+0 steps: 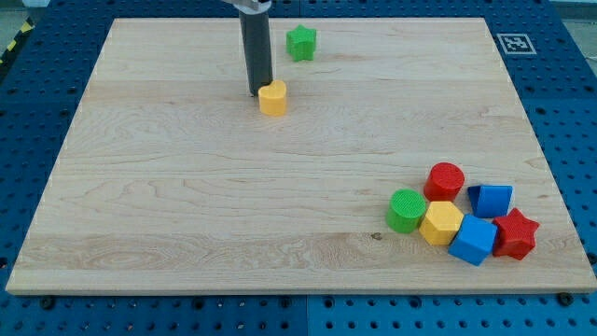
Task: Slide the yellow heart to the top of the green circle
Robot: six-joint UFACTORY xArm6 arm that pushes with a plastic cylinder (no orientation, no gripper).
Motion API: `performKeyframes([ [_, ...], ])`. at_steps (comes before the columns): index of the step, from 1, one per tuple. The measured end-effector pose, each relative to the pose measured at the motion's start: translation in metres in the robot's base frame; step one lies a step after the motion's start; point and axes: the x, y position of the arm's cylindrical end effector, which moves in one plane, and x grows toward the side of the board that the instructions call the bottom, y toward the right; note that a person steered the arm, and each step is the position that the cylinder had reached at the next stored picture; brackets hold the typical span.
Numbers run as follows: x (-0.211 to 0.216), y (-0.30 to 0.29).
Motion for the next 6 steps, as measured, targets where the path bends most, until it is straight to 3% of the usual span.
performKeyframes([
  [2,0.061,0.034],
  [4,0.116,0.115],
  [5,0.127,0.163],
  [6,0.124,0.163],
])
